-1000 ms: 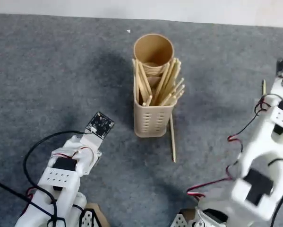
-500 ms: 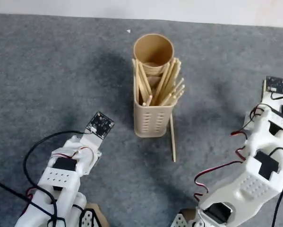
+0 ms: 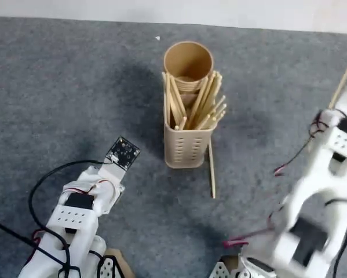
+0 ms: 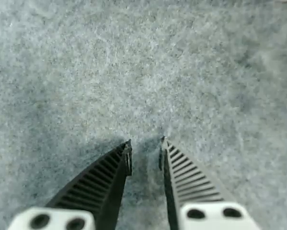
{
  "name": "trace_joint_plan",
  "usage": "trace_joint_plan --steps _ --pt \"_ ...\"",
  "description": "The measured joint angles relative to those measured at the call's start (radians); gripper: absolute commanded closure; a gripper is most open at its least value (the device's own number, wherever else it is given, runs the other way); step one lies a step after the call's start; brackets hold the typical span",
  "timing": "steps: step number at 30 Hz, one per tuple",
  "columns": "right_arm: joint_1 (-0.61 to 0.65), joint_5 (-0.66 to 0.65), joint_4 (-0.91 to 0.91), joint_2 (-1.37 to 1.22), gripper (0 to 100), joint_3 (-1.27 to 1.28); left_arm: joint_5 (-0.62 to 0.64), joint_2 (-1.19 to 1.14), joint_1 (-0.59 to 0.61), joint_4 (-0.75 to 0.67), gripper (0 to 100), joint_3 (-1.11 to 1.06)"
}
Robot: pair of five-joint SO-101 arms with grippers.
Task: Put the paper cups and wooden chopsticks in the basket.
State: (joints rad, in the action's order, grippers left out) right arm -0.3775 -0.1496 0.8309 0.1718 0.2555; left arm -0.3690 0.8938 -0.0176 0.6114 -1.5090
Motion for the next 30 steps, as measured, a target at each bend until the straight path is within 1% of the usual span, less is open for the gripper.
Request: trace_joint_plan --steps 3,7,10,13,17,22,26,28,30 --pt "0.144 0.072 0.015 0.247 99.3 0.000 0.000 0.000 0.000 0.000 87 0.000" --pt "0.390 0.149 -0.023 0.520 99.3 0.000 0.000 0.000 0.000 0.000 87 0.000" --pt "0.543 0.190 -0.118 0.609 99.3 0.002 0.000 0.000 0.000 0.000 87 0.000" --pt "0.643 0.206 -0.233 0.626 99.3 0.041 0.000 0.000 0.000 0.000 87 0.000" --pt "0.732 0.212 -0.345 0.626 99.3 0.186 0.000 0.000 0.000 0.000 87 0.000" --pt "0.792 0.212 -0.562 0.631 99.3 0.462 0.000 0.000 0.000 0.000 87 0.000" --pt "0.824 0.215 -0.626 0.647 98.8 0.614 0.000 0.000 0.000 0.000 87 0.000" --pt "0.822 0.215 -0.637 0.654 94.3 0.628 0.000 0.000 0.000 0.000 87 0.000" --pt "0.821 0.215 -0.632 0.683 86.1 0.635 0.000 0.000 0.000 0.000 87 0.000"
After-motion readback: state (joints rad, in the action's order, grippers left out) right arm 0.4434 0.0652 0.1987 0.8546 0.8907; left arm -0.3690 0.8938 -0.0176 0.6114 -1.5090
